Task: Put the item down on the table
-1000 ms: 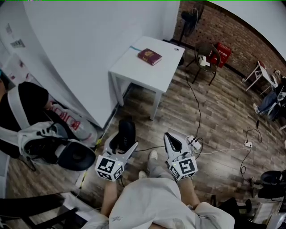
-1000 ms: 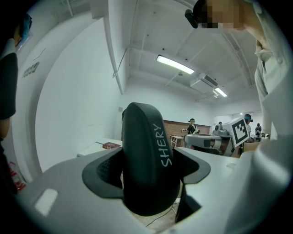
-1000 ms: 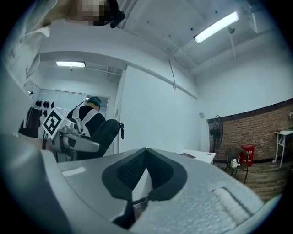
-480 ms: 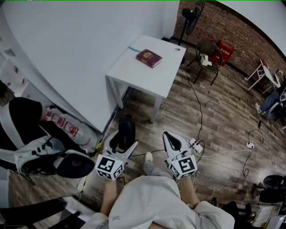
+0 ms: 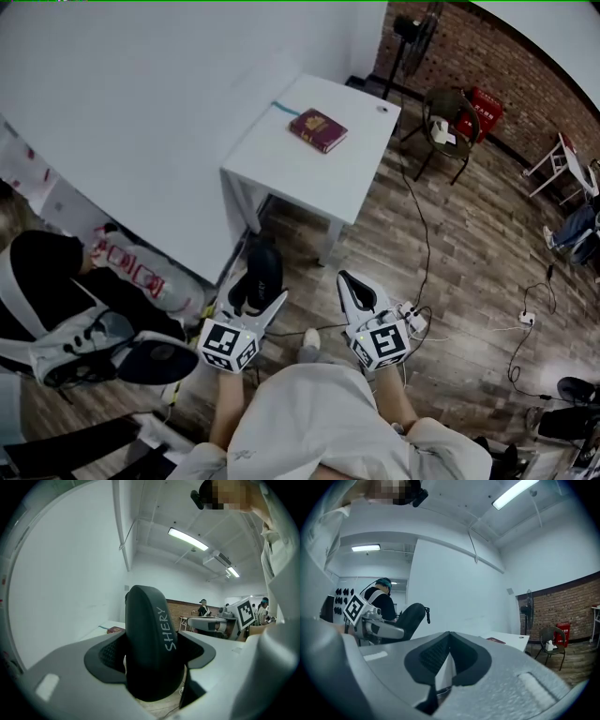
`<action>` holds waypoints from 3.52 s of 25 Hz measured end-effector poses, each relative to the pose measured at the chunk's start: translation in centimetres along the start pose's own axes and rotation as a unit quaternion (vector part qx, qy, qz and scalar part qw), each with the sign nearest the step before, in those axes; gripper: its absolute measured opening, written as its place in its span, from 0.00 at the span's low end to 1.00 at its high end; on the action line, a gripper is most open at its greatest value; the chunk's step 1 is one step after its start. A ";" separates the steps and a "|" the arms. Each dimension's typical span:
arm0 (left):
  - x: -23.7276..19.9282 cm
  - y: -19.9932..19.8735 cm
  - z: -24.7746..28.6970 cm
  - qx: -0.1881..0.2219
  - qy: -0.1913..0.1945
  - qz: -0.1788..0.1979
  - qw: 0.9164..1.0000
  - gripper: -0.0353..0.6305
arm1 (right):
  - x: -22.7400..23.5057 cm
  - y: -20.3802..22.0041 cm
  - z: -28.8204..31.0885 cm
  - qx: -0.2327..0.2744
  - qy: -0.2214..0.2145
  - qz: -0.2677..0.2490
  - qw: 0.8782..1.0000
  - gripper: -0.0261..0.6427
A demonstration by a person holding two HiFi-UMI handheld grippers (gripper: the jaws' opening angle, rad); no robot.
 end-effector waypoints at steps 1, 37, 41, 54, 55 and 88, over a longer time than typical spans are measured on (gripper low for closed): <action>-0.4 -0.1 0.6 -0.001 -0.001 -0.001 1.000 0.59 | 0.5 0.0 0.6 -0.001 -0.001 0.001 1.000 0.04; -15.7 -5.3 17.7 -0.012 0.024 0.010 1.000 0.59 | 10.8 -1.7 20.8 -0.012 0.004 0.005 1.000 0.04; -19.0 -6.6 19.7 -0.012 0.035 0.013 0.999 0.59 | 11.7 -2.3 24.2 -0.011 0.015 0.007 1.000 0.04; -27.9 -7.7 24.8 -0.018 0.070 -0.002 0.997 0.59 | 12.9 -2.6 33.3 -0.029 0.045 0.005 0.999 0.04; -28.5 -7.7 25.1 -0.019 0.074 -0.004 0.997 0.59 | 13.0 -2.6 33.8 -0.031 0.048 0.005 0.998 0.05; -35.5 -1.4 37.4 -0.105 0.070 -0.063 0.990 0.59 | 22.0 3.1 42.9 -0.119 0.046 0.023 0.992 0.04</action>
Point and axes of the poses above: the fingertips, and each gripper's own axes: z forward along the fingers, x to its right, y out of its underside, the point moved 7 cm from there along -z, backward along the fingers, and after that the axes turned 9 degrees about y, right-handed, at the moved point
